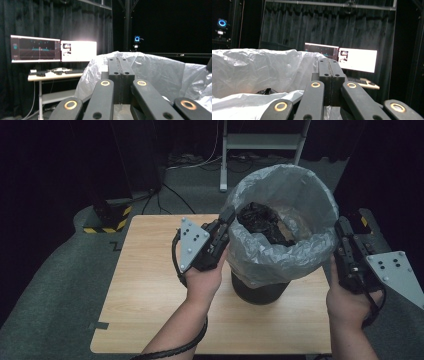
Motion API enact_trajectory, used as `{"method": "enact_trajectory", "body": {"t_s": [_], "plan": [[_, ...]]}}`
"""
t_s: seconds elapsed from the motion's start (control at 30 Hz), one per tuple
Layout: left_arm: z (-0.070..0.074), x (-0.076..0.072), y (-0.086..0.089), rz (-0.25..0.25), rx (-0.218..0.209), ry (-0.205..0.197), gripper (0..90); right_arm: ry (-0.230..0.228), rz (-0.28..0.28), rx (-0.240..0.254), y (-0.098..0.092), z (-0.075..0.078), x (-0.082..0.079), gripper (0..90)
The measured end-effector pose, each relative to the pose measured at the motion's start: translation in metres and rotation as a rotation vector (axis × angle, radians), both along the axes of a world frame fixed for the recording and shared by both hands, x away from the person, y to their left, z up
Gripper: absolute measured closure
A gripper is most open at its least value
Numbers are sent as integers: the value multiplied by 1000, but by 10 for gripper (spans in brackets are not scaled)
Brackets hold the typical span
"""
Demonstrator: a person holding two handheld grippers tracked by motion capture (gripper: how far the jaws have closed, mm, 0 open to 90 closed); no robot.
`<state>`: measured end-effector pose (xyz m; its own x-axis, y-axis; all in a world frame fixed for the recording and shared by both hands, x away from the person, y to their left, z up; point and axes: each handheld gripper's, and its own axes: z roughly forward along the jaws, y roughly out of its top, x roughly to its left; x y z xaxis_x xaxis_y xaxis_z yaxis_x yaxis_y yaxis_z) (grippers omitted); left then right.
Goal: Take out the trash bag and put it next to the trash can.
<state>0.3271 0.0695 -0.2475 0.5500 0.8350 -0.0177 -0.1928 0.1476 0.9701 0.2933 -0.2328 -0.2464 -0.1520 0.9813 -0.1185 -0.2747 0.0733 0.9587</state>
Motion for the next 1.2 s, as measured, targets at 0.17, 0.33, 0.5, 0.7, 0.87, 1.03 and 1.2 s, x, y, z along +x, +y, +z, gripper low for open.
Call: {"method": "enact_trajectory", "body": {"t_s": [0.17,0.33,0.5,0.7,0.87,1.03,1.2], "plan": [[-12,-2,7,3,8,18,896,-21,8,-7,5,2,-10,900],[-48,1,16,6,27,99,896,-8,77,-14,31,-9,-16,900],[-67,4,24,8,42,158,896,13,177,-55,77,-18,-12,900],[-75,6,27,-17,44,191,895,75,269,-108,122,-39,-5,900],[-83,4,29,-57,45,202,895,136,320,-132,146,-66,-2,900],[-85,6,33,-89,46,231,894,202,344,-165,160,-94,5,900],[-83,7,32,-118,60,247,867,215,338,-188,160,-102,9,900]]}}
